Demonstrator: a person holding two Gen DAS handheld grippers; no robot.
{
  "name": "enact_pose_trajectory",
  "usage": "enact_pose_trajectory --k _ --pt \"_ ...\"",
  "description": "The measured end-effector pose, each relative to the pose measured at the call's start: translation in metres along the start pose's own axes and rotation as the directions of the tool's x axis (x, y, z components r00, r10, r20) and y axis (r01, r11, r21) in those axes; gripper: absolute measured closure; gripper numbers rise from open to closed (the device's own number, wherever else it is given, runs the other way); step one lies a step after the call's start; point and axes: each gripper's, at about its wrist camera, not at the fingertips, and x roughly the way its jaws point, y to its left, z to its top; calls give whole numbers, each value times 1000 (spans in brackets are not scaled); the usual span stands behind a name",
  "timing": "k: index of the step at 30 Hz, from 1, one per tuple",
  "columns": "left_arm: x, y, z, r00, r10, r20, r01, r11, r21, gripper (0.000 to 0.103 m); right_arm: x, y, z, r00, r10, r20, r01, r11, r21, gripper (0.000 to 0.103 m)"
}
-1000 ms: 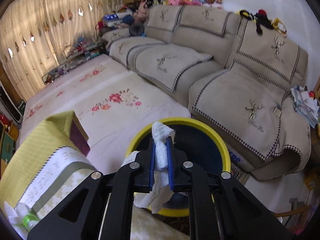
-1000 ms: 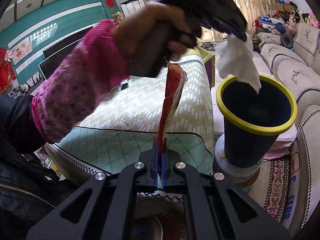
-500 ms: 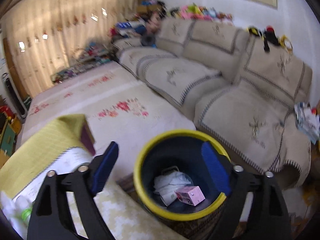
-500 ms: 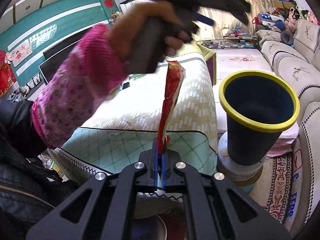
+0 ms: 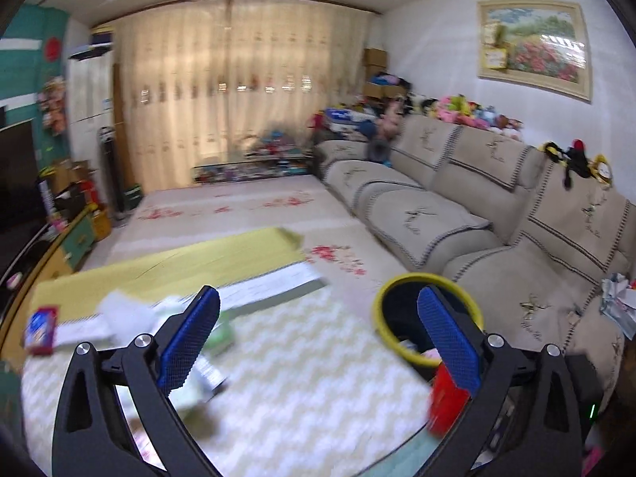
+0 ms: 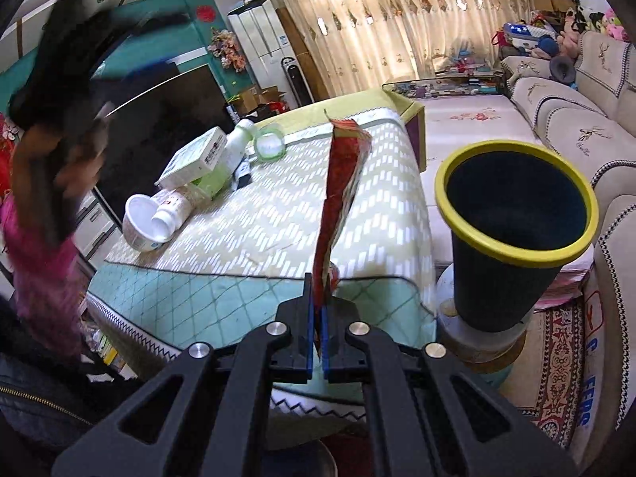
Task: Collect trash
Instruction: 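Drop the tissue into the bin while the right tool carries the red wrapper there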
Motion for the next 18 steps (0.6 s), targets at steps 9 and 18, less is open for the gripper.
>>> enact_pose_trajectory --k 9,18 --pt "-53 81 -60 988 140 -65 -146 983 -109 5 -5 -24 28 994 -95 54 95 995 7 100" --pt "-47 110 -89 978 166 -126 -186 967 -172 5 21 -88 68 964 -262 35 260 963 69 100"
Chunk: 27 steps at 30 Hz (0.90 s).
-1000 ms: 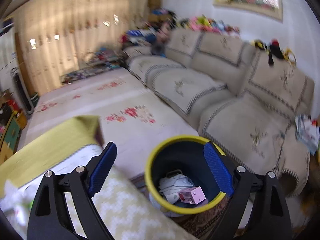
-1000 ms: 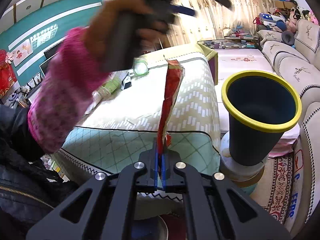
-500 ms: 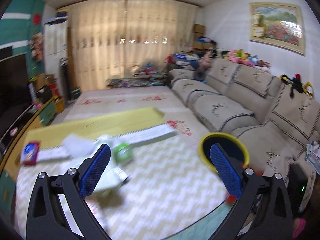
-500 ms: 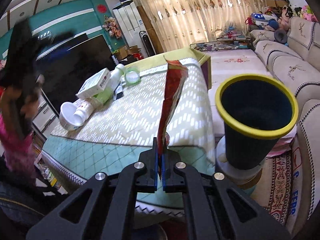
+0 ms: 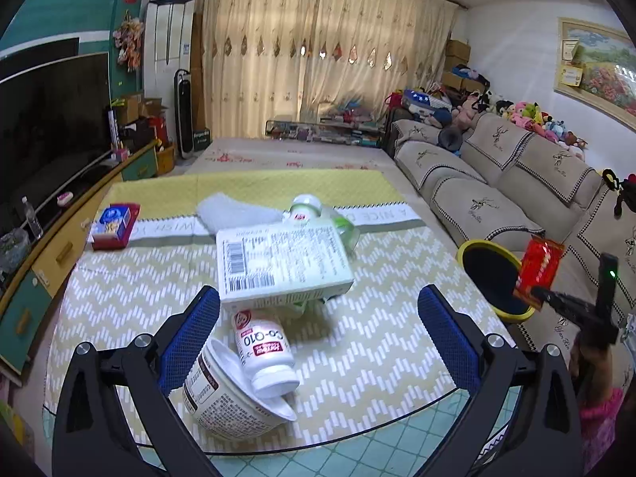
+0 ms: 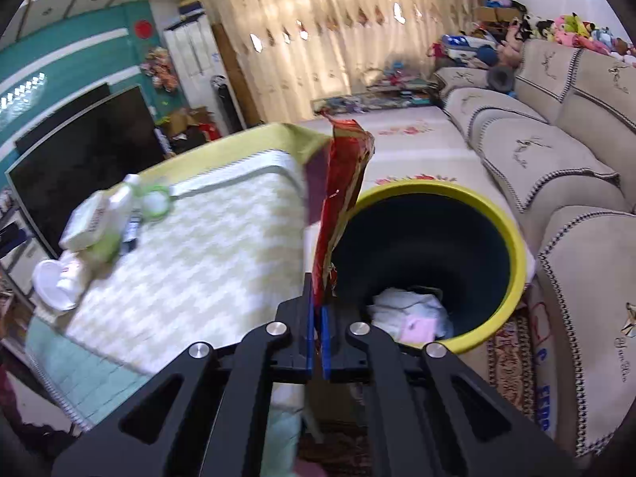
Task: Collect trash
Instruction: 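Drop the tissue into the bin while the right tool carries the red wrapper there, then open the right tool over the bin to drop the red wrapper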
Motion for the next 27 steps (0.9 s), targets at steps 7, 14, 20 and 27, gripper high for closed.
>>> enact_pose_trajectory --k 7,14,20,27 --pt "17 -9 -2 999 -4 -32 3 1000 -8 5 57 -26 16 996 -45 -77 46 999 11 99" --pt "19 -8 -1 999 14 -31 -15 1000 -9 5 106 -38 22 986 -91 -143 94 995 14 99" --pt "24 -5 -1 999 25 -38 -26 1000 -18 5 127 -45 26 979 -121 -166 125 992 13 98" --pt "29 -6 -2 999 24 -49 -24 1000 -14 5 126 -50 27 974 -168 -152 172 985 11 68"
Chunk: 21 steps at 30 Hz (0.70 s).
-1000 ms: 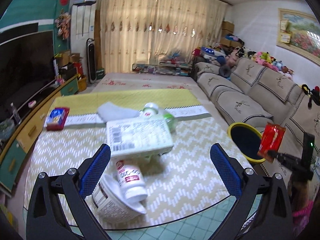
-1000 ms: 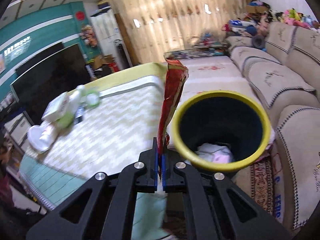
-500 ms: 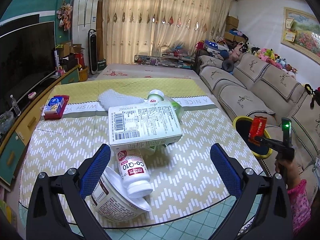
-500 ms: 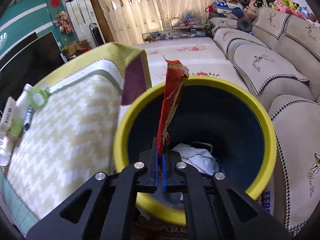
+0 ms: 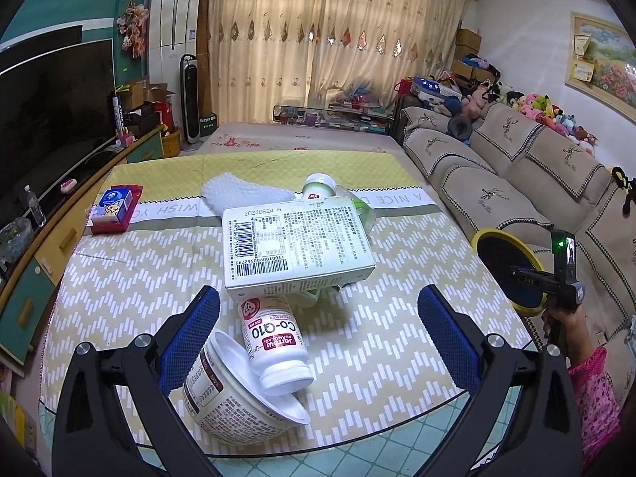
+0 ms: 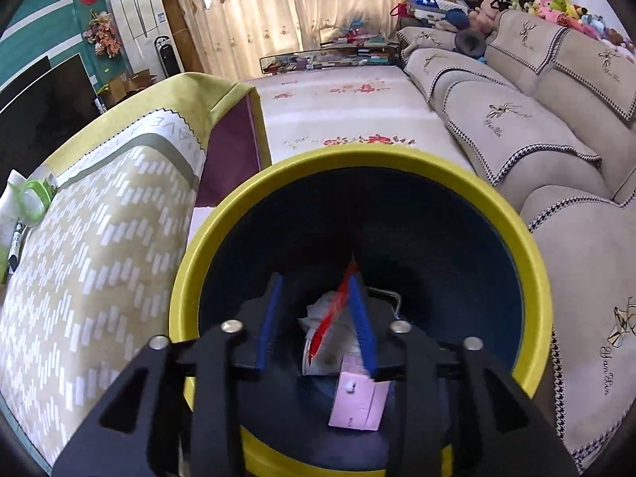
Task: Collect trash
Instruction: 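Open the right tool over the bin to drop the red wrapper, then grasp the white paper bowl with the left tool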
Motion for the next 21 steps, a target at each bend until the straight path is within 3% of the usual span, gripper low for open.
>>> enact_pose_trajectory --k 8,12,21 --pt "-2 1 -1 1000 25 4 -25 1000 1 5 -16 5 -1 999 6 31 -6 1000 -5 63" --pt "-5 8 -10 993 117 -11 -118 993 -5 5 -25 11 -3 998 25 50 -24 1000 -14 61" --pt "-2 37 -43 980 180 -81 -192 965 -177 5 -32 27 -2 995 64 70 -61 997 -41 60"
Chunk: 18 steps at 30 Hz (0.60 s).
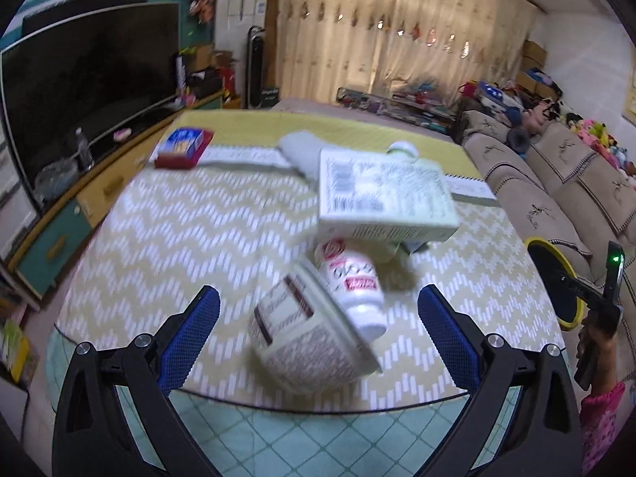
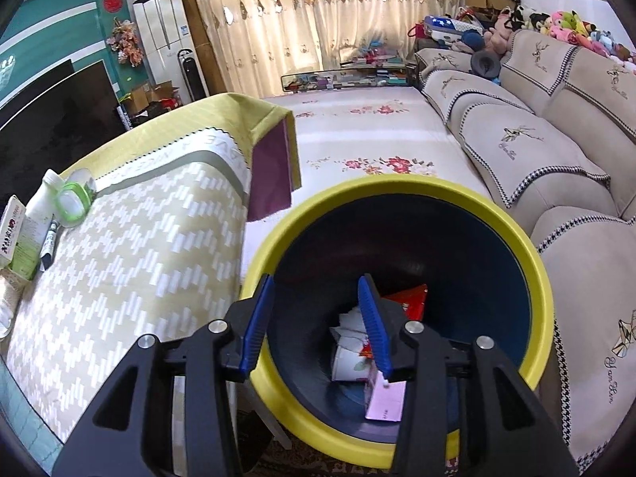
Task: Collect trash
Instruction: 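Grasp the white paper bowl with the left tool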
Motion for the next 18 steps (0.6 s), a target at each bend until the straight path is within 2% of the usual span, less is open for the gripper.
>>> enact_pose_trajectory --k 3,7,13,16,18 --pt "9 7 -7 1000 8 -29 -9 999 -33 5 -1 6 1 1000 12 3 -12 1000 -10 59" --pt "27 20 -14 994 -53 -97 41 991 -124 5 0 12 1 1000 21 -2 -21 1000 -16 58" --pt "40 31 -20 990 -77 -120 54 982 -184 5 3 13 0 999 28 -14 -29 999 -19 57" --pt "46 33 -23 984 -108 -142 79 977 -197 11 5 11 -2 999 36 -23 -36 999 -13 57" --pt "47 33 -24 982 -128 -142 99 976 -195 19 6 13 -3 999 41 -25 -41 999 -14 57"
